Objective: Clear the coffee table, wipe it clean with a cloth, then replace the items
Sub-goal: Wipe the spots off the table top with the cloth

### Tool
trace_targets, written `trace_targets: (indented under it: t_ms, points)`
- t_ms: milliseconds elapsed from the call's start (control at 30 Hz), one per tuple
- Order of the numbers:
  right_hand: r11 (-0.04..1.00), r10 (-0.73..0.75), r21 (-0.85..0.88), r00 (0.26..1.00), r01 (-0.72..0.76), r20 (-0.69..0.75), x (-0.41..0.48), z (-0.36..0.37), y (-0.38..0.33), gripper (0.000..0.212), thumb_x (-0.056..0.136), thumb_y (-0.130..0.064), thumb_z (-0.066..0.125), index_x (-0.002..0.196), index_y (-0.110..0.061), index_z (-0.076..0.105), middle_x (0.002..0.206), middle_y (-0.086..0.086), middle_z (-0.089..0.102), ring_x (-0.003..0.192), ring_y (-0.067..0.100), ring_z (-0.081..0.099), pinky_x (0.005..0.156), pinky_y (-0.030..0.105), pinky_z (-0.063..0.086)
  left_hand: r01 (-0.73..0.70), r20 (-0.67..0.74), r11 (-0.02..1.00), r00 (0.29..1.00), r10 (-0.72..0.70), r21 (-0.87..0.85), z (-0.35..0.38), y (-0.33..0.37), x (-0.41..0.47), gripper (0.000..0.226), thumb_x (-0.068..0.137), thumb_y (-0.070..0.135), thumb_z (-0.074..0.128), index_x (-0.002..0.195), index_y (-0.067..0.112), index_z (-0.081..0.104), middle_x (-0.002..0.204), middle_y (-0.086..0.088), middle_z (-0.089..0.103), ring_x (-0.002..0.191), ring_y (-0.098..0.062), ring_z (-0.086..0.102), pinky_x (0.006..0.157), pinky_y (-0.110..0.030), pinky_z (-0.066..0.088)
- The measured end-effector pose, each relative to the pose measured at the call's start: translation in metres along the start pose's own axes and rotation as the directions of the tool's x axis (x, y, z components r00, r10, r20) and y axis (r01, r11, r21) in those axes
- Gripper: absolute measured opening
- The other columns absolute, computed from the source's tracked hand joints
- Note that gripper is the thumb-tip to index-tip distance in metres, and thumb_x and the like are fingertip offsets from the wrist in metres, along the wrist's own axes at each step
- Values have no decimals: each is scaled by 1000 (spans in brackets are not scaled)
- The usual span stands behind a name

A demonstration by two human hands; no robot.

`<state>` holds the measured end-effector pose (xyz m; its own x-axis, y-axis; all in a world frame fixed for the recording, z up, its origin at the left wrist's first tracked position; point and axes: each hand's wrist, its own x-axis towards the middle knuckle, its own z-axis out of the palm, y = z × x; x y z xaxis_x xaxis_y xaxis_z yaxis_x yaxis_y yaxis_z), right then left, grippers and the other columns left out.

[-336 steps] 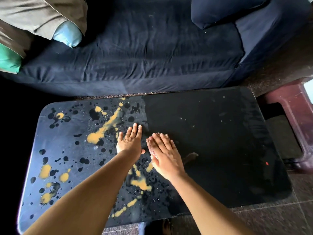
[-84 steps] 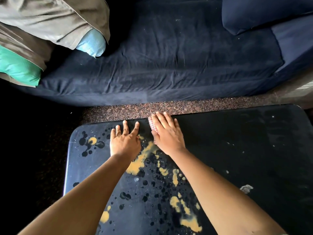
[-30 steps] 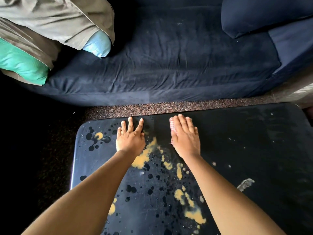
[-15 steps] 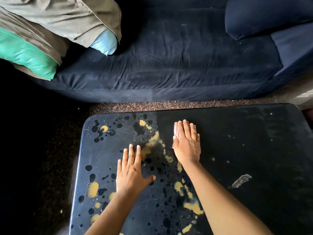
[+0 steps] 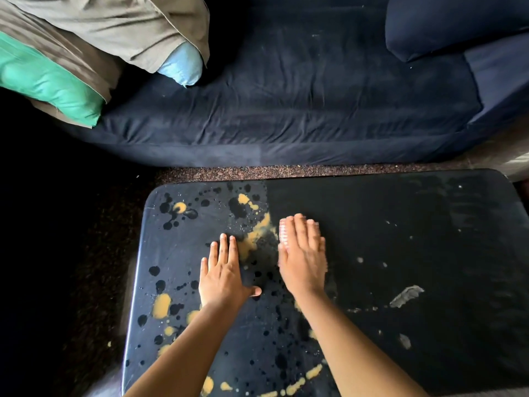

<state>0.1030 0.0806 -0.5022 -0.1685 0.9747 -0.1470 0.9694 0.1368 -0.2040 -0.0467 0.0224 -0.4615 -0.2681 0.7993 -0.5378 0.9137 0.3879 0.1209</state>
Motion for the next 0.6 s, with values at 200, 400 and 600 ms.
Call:
trace_targets:
  t_ms: [200,400,600]
  points:
    - [983,-156,-84,986,160,58,-11,-4,28,59,92,-37,37,149,-28,23,156,-8,22,143,22,22,111,50,28,-3,-4,1000,1000,3,0,0,-1,-1,125,72,66,65,149,15,-20,158,0,-22,147,-20,-13,120,-38,3]
    - [996,88,-23,995,-89,-40,-18,1,15,63,91,-33,49,148,-19,28,154,2,28,140,31,27,108,50,30,0,7,1000,1000,0,-9,2,-1,-1,125,72,64,66,149,15,-20,158,0,-22,147,-20,-14,120,-40,4]
    - [969,-234,-73,971,237,50,-31,4,15,61,89,-37,35,148,-28,23,155,-7,25,142,23,25,110,51,31,6,2,1000,1000,-6,-30,2,-1,-2,125,72,62,68,150,17,-18,158,1,-22,146,-19,-14,120,-41,4]
